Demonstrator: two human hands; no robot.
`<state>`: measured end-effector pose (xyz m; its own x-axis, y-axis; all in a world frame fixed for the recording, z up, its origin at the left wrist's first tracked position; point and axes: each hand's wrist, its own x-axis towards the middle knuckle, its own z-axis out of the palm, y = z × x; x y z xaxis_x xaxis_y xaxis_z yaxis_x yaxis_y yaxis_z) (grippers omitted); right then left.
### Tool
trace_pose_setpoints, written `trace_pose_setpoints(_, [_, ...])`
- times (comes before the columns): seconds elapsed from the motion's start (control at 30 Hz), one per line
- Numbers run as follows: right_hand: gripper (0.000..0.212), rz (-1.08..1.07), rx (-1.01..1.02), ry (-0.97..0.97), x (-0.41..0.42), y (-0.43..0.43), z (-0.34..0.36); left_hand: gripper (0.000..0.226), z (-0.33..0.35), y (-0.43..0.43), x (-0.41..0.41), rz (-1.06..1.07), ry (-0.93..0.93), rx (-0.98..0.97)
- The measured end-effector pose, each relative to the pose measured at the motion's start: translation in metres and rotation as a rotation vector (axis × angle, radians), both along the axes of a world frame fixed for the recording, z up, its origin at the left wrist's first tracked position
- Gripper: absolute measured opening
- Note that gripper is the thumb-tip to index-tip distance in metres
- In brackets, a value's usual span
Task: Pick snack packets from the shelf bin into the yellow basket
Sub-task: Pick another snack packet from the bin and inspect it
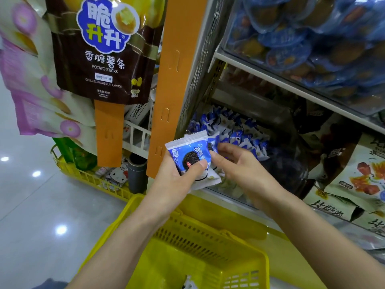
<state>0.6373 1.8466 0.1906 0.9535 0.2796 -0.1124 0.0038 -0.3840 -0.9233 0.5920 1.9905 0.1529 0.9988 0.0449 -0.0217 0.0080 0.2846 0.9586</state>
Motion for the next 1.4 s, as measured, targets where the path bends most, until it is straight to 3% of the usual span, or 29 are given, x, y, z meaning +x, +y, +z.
trace_pose_setpoints(0.2, [0.015, -0.153, 0.038, -0.064, 0.027, -0.004, 0.01, 0.031, -0.001, 0.011, 0.004, 0.083, -0.021, -0.05])
trace_pose_setpoints(0.3, [0.021, -0.374, 0.014, -0.144, 0.07, -0.011, 0.009, 0.038, -0.003, 0.015, 0.01, 0.127, 0.031, -0.023])
trace_pose_setpoints(0.4, [0.024, -0.505, -0.138, -0.177, 0.11, -0.009, 0.002, 0.044, -0.003, 0.015, 0.013, 0.124, 0.046, 0.002])
trace_pose_setpoints(0.5, [0.023, -0.467, -0.307, -0.191, 0.133, -0.005, -0.011, 0.044, -0.004, 0.015, 0.014, 0.113, 0.046, -0.019])
trace_pose_setpoints(0.67, [0.047, -0.276, -0.498, -0.215, 0.148, -0.008, -0.025, 0.043, -0.007, 0.02, 0.017, 0.124, 0.037, -0.015])
trace_pose_setpoints(0.87, [0.046, -0.155, -0.747, -0.192, 0.158, -0.014, -0.023, 0.043, -0.008, 0.023, 0.02, 0.137, 0.047, -0.005])
trace_pose_setpoints(1.13, [0.046, -0.222, -0.627, -0.18, 0.17, 0.011, -0.03, 0.036, -0.006, 0.021, 0.019, 0.108, 0.038, 0.009])
trace_pose_setpoints(1.4, [0.041, -0.115, -0.823, -0.096, 0.175, 0.01, -0.025, 0.025, -0.001, 0.011, 0.017, 0.007, 0.051, -0.047])
